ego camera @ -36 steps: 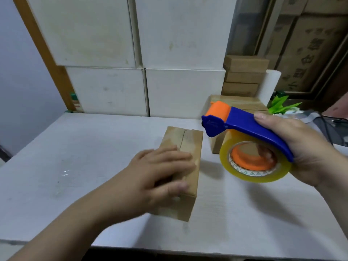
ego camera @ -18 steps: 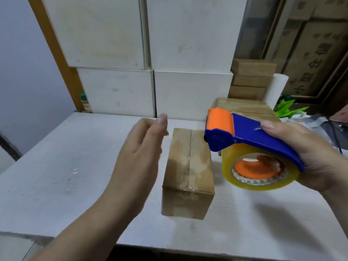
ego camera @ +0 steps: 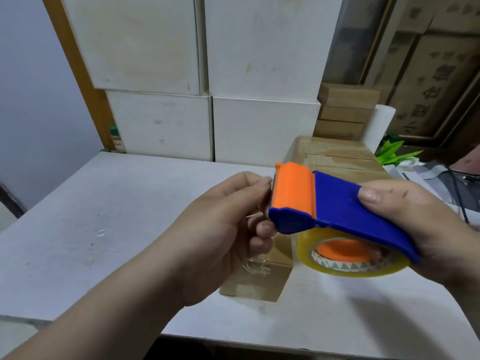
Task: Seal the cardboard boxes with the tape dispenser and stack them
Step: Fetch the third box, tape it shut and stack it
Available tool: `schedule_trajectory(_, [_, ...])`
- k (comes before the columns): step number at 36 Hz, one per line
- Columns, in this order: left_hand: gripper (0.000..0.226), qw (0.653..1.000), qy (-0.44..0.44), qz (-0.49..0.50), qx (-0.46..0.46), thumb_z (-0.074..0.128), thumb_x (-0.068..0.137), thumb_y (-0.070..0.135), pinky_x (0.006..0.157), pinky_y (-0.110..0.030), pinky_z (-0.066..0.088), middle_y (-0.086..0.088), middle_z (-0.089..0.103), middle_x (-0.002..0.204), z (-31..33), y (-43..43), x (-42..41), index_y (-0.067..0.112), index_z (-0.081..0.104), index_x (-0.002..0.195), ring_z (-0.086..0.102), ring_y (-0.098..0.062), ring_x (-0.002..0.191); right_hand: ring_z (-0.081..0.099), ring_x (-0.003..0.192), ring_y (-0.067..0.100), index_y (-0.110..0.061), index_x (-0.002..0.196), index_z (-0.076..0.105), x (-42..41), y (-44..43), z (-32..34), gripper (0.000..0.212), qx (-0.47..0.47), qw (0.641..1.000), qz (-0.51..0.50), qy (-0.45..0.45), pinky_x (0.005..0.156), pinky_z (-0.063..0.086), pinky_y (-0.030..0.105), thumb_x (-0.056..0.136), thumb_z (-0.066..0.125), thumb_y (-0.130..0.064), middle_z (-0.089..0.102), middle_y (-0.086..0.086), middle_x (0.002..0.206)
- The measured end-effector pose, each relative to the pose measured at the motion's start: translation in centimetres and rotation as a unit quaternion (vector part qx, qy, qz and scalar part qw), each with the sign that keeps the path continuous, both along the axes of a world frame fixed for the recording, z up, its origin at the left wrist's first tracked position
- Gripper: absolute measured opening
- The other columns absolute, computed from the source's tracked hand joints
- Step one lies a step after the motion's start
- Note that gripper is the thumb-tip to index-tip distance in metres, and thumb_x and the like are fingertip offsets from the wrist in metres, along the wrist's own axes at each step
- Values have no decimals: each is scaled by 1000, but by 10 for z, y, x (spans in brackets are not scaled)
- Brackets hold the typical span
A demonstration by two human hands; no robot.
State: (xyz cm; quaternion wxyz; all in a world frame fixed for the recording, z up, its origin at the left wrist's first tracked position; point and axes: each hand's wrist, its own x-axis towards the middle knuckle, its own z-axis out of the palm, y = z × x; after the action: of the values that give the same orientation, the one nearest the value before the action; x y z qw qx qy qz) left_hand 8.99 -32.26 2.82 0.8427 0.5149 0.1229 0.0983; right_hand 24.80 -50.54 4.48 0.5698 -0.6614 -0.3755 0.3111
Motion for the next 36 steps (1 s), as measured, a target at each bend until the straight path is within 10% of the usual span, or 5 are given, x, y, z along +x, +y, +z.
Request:
schedule_trajectory(8, [27, 943, 100, 68, 309, 60, 104, 21, 43, -17, 39, 5, 59, 52, -9, 13, -2, 6, 61, 81, 47, -11, 44, 71, 61, 22, -11, 88, 83, -3, -4, 0, 78, -73, 996, 8, -51, 55, 55, 22, 56, 78, -83, 77, 19, 75])
schedule_trajectory(36, [40, 869, 198, 164, 422, 68, 97, 43, 54, -31, 45, 7, 65, 53, -55, 44, -11, 16, 66, 68, 49, -9, 46, 67, 49, 23, -4, 80, 82, 33, -21, 0, 95, -229, 971, -3, -74, 48, 52, 20, 39, 79, -90, 71, 21, 61])
